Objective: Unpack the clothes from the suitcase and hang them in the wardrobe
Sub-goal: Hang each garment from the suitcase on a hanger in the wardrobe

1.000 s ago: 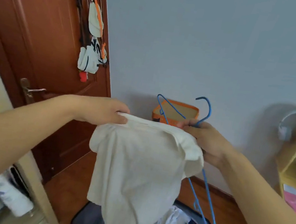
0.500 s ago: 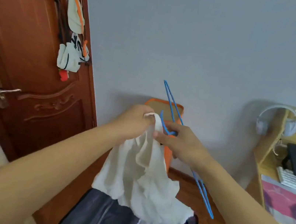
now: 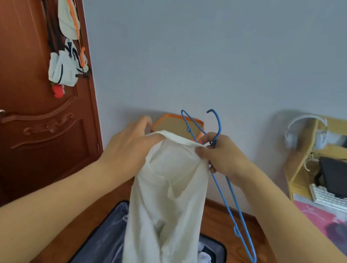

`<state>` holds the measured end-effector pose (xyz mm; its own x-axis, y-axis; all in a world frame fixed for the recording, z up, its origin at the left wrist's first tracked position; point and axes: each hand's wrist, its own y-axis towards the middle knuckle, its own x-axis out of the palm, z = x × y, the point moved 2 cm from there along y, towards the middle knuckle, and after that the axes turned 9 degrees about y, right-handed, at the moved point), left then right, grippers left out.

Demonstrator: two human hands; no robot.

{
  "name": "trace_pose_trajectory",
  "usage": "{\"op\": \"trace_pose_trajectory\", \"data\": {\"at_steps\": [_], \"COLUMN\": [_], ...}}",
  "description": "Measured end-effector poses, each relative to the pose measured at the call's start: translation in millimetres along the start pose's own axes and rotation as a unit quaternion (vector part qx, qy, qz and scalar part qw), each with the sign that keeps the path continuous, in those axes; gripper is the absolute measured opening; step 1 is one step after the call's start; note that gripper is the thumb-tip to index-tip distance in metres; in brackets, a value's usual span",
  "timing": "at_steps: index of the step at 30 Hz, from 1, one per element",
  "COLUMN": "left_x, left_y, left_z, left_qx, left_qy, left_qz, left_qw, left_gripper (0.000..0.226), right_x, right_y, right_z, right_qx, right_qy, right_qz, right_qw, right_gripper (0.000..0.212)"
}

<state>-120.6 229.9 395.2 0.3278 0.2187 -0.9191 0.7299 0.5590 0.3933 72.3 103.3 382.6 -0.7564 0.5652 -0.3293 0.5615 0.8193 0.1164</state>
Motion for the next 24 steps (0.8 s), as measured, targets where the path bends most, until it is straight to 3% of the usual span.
{"op": "trace_pose_trajectory", "data": {"at_steps": [2,6,8,12,17,21,24], "left_x": [10.0,23.7,26.1,40.7,53.3,37.4,12.9], "left_y": [-0.9,19.7,28.9,42.3,51.6,41.7,28.5], "left_z": [-1.2,-11.5,-18.6,-31.9,-27.3,5.3,28.4], "left_qx": [0.042,-0.023,-0.040,-0.056,-0.049,0.009,0.047], "left_qy": [0.095,-0.039,-0.040,-0.018,-0.002,0.022,0.042], "left_qz": [0.005,-0.225,-0.287,-0.326,-0.319,-0.287,-0.246], "left_qw": [0.995,0.973,0.956,0.944,0.946,0.958,0.967], "left_gripper": [0.067,0.075,0.078,0.083,0.061,0.057,0.059], "right_x": [6.2,3.0,-11.7,-44.4,-47.5,-16.9,18.1], "right_y": [-1.2,-15.9,-27.9,-56.1,-88.5,-67.5,-42.6], "right_z": [4.8,16.3,16.9,16.2,7.5,-4.6,-8.6], "right_qx": [0.001,0.008,0.009,0.039,0.117,0.062,0.039], "right_qy": [-0.006,0.032,0.089,0.160,0.085,-0.030,-0.066], "right_qz": [-0.021,-0.019,0.015,-0.018,-0.089,-0.023,-0.032], "right_qw": [1.000,0.999,0.996,0.986,0.985,0.997,0.997], "right_gripper": [0.006,0.031,0.038,0.020,0.022,0.027,0.031]}}
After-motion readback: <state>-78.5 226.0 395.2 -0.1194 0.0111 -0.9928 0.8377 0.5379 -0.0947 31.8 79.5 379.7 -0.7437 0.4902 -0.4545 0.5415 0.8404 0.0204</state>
